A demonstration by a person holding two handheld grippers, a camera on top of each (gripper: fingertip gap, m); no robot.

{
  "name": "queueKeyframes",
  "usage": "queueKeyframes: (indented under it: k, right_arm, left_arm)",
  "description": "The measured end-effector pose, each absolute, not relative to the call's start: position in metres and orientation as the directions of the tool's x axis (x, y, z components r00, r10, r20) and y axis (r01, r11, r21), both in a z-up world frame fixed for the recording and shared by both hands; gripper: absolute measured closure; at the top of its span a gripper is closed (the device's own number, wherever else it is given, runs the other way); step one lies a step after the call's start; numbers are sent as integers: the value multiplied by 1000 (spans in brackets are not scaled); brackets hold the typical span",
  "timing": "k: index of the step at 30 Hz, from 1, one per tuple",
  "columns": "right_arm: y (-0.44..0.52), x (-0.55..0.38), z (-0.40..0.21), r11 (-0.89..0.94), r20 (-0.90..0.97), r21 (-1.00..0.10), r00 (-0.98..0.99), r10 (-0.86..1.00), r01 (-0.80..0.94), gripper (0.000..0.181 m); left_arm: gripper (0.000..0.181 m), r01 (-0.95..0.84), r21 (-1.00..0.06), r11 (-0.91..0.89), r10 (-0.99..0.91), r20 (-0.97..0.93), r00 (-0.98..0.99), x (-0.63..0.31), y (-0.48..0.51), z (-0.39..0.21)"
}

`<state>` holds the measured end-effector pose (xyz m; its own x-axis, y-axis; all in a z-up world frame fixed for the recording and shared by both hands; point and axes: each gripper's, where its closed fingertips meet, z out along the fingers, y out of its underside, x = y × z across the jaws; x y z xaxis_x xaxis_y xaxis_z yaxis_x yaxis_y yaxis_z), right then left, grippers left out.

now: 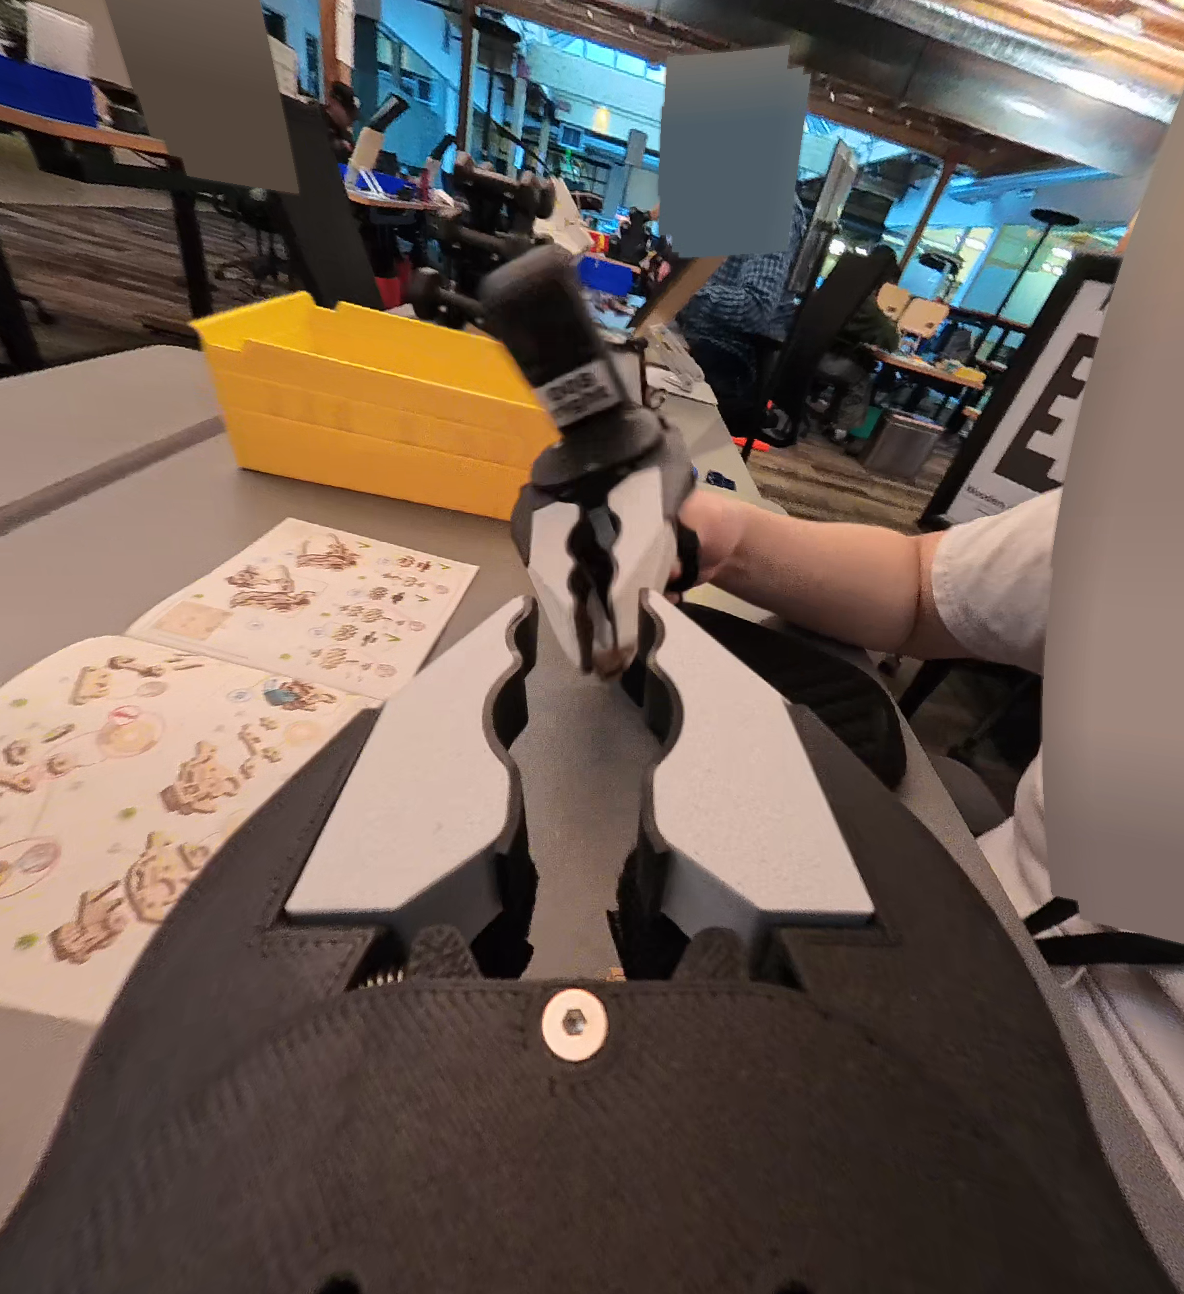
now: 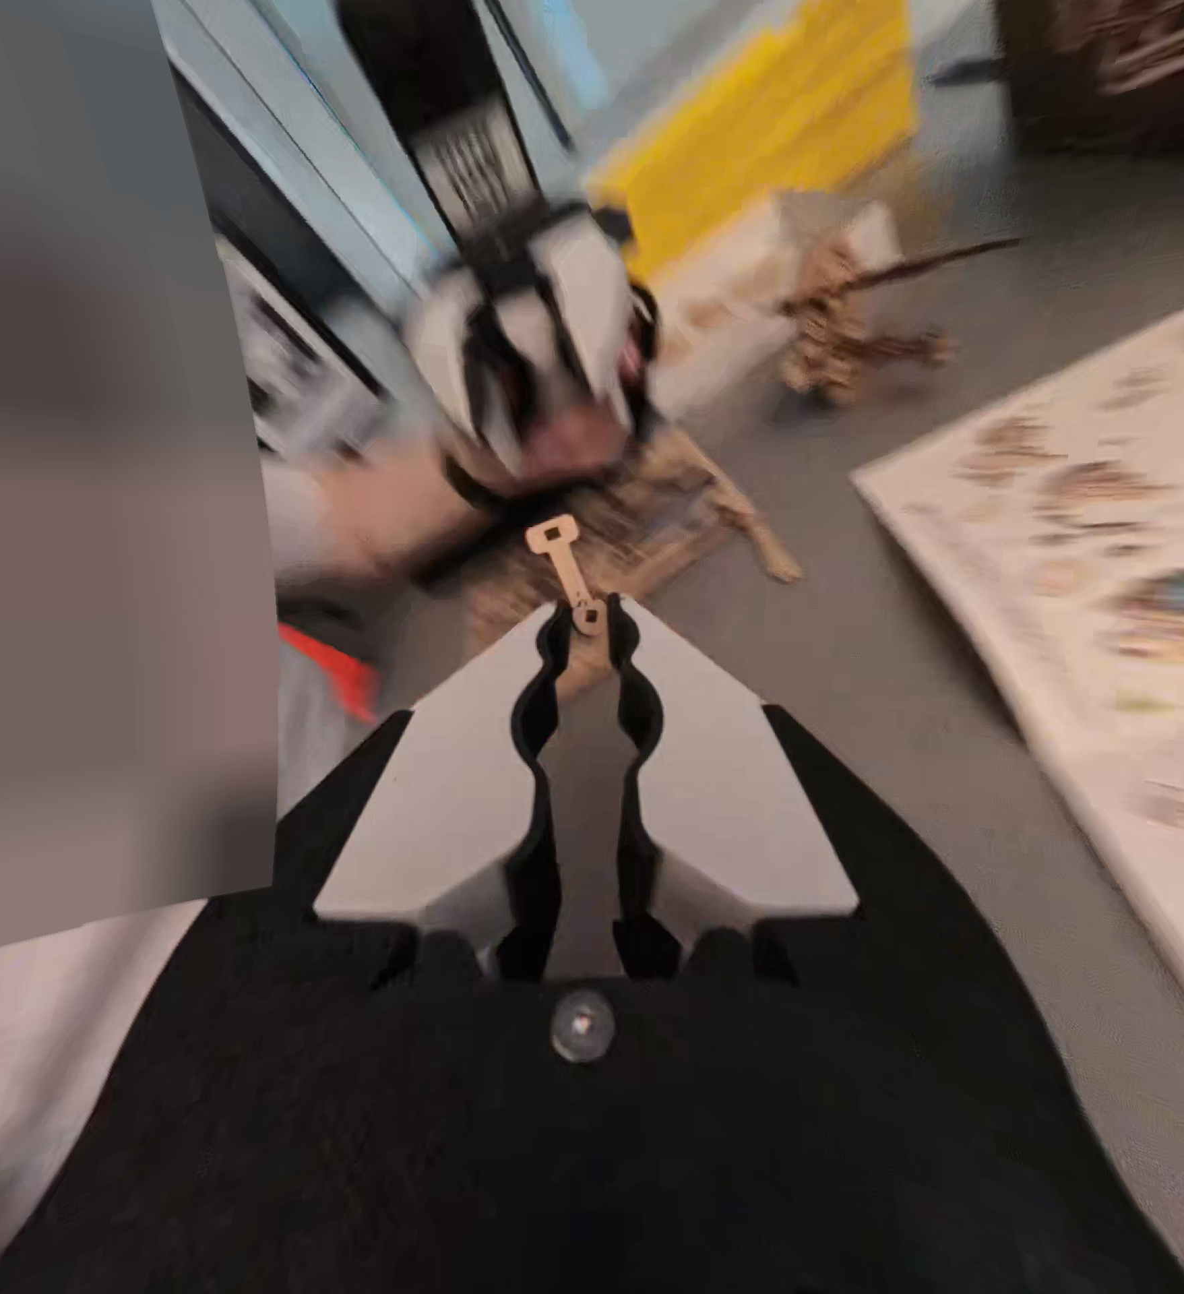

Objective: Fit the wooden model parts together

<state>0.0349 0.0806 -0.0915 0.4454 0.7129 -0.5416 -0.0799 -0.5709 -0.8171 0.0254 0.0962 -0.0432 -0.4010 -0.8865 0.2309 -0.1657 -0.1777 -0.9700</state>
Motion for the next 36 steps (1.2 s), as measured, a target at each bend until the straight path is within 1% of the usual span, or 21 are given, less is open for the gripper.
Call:
queueKeyframes:
  k: [1, 2, 3, 7, 10, 11, 12, 14, 18, 21, 23, 29, 36]
  right_arm:
    - [83, 42, -112, -521, -392, -850, 562, 728, 82, 172]
    - [84, 47, -127, -494, -279, -846, 621, 732, 201, 172]
    - [84, 49, -139, -497, -221, -822, 647, 729, 279, 172]
    - [82, 50, -172, -509, -71, -719, 678, 731, 474, 172]
    - [81, 47, -174, -464, 7, -703, 658, 753, 539, 169]
    - [79, 46, -175, -462, 13, -693, 650, 760, 554, 161]
    - [78, 44, -175, -453, 17, -692, 640, 768, 562, 157]
    - [78, 44, -173, -437, 26, -702, 634, 773, 562, 157]
    - [81, 44, -167, -463, -40, -738, 653, 756, 491, 159]
    - [81, 44, -167, -485, -87, -746, 655, 751, 456, 165]
    - [82, 45, -170, -489, -84, -740, 658, 748, 462, 172]
    - [82, 45, -172, -496, -91, -736, 659, 747, 461, 170]
    - [82, 44, -170, -491, -85, -742, 662, 744, 457, 172]
  left_arm:
    - [155, -157, -969, -193, -888, 240, -392, 24, 102, -41]
    - [156, -151, -967, -207, -889, 250, -384, 23, 106, -40]
    - [156, -148, -964, -219, -889, 260, -378, 23, 109, -40]
    - [156, -158, -961, -229, -885, 273, -378, 24, 109, -43]
    - [156, -173, -966, -195, -893, 247, -377, 25, 105, -46]
    - [156, -176, -967, -185, -895, 240, -377, 25, 104, -47]
    - [156, -180, -967, -179, -895, 236, -378, 26, 104, -48]
    - [156, -184, -967, -177, -894, 236, -382, 26, 102, -49]
    - [156, -186, -966, -180, -892, 240, -383, 26, 102, -49]
    - [156, -183, -967, -180, -893, 238, -381, 26, 102, -48]
    - [156, -185, -966, -180, -893, 240, -381, 26, 102, -48]
    - [157, -187, -967, -173, -894, 233, -381, 26, 101, -49]
    - [157, -192, -967, -167, -896, 230, -380, 26, 101, -50]
